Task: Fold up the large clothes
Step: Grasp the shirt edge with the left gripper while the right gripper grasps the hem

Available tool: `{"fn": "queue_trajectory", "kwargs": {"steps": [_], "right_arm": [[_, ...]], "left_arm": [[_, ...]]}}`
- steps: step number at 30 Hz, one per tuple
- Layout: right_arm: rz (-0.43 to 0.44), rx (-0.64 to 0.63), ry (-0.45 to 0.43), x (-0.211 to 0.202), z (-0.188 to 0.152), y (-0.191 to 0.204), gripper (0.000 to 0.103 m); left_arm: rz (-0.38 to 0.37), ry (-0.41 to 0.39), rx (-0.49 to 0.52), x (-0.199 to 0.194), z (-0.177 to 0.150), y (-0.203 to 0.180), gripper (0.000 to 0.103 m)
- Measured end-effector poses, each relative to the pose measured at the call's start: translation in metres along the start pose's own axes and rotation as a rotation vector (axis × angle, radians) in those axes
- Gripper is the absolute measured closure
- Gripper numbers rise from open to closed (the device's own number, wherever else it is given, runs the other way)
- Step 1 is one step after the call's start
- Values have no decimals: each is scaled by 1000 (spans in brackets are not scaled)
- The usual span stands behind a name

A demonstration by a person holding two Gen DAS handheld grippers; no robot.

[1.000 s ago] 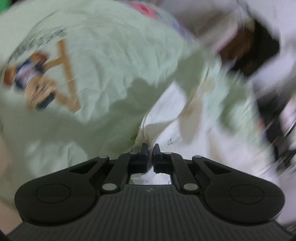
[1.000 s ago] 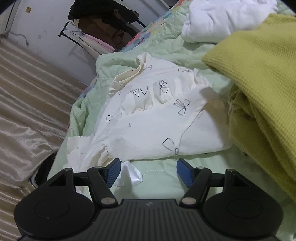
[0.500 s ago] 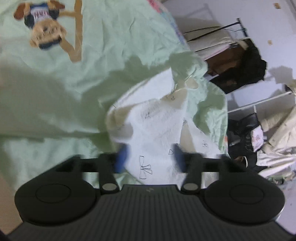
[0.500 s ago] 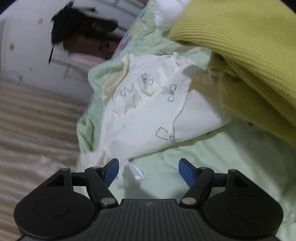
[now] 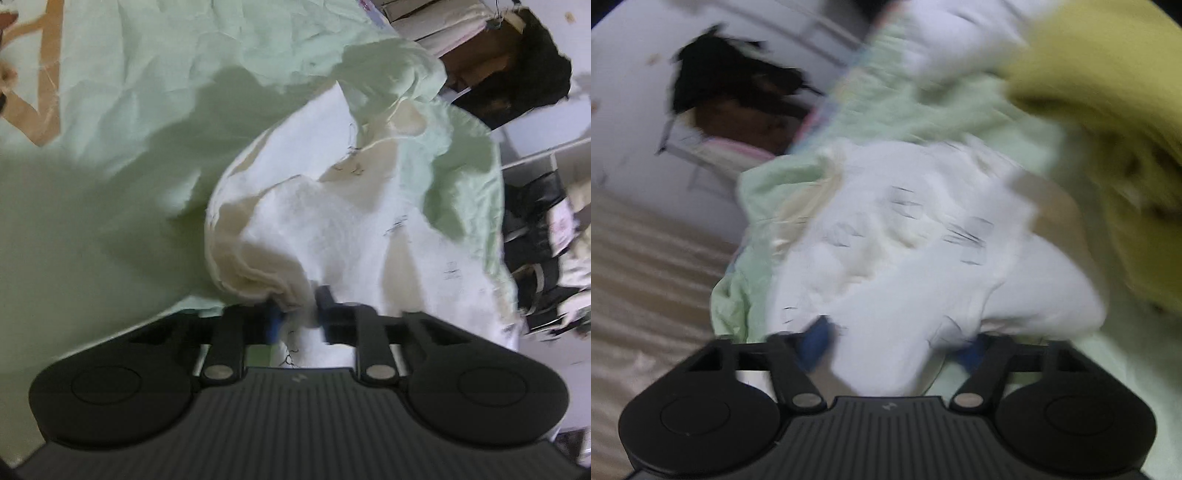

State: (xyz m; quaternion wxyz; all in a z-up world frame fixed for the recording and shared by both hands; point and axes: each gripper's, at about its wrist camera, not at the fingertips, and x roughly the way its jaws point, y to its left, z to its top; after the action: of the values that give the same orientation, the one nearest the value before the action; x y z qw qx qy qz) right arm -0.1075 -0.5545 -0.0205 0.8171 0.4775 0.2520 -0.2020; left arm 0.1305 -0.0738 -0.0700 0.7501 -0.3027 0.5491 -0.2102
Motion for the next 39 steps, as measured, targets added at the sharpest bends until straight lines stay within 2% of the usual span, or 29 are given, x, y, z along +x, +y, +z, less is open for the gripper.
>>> {"fn": "queue_trajectory", "kwargs": {"steps": [1, 3, 6, 10, 12, 15, 19, 22, 25, 27, 28, 29, 30, 31, 32, 33, 35, 37, 39], "right_arm": [[14, -36, -15, -2, 1, 5, 97], [52, -87, -44, -8, 9, 14, 98], [91, -116, -74, -12, 33, 29, 98], [135, -160, -115, -15, 76, 63, 98], [165, -214, -133, -17, 101, 90, 98], [228, -282, -166, -33, 128, 124, 98], [349, -345, -241, -80, 142, 143, 98], [386, -352, -175, -107, 133, 131, 98], [314, -341, 42, -109, 110, 97, 96], [237, -271, 229, -90, 85, 55, 94], [217, -248, 285, -83, 77, 42, 94], [170, -196, 377, -70, 61, 15, 93], [129, -159, 452, -59, 47, -6, 90], [99, -132, 484, -54, 38, -21, 90], [73, -107, 506, -51, 29, -35, 89], [86, -81, 499, -54, 23, -45, 89], [98, -66, 472, -66, 22, -50, 83], [58, -121, 428, -81, 23, -46, 69], [-10, -237, 365, -102, 18, -33, 68]], "left_arm": [[7, -9, 16, -2, 2, -4, 92], [6, -25, 58, -3, 6, -14, 93], [10, -58, 178, -6, 17, -43, 93], [-36, -81, 162, -6, 51, -64, 95], [-74, -138, 148, -15, 76, -79, 95], [-189, -338, 219, -68, 110, -123, 95], [-316, -500, 317, -140, 86, -148, 95], [-307, -514, 311, -156, 51, -128, 95], [-298, -519, 292, -169, 16, -105, 94], [-280, -467, 173, -154, -3, -58, 94], [-241, -423, 70, -138, -16, -19, 94], [-208, -387, -6, -124, -26, 10, 94], [-191, -376, -13, -120, -28, 14, 94], [-175, -364, -20, -116, -30, 18, 94], [-158, -352, -27, -112, -32, 21, 94], [-141, -341, -34, -108, -34, 25, 94], [-108, -318, -49, -100, -38, 32, 94], [-74, -295, -63, -92, -43, 40, 94], [-41, -271, -77, -84, -47, 47, 94]]}}
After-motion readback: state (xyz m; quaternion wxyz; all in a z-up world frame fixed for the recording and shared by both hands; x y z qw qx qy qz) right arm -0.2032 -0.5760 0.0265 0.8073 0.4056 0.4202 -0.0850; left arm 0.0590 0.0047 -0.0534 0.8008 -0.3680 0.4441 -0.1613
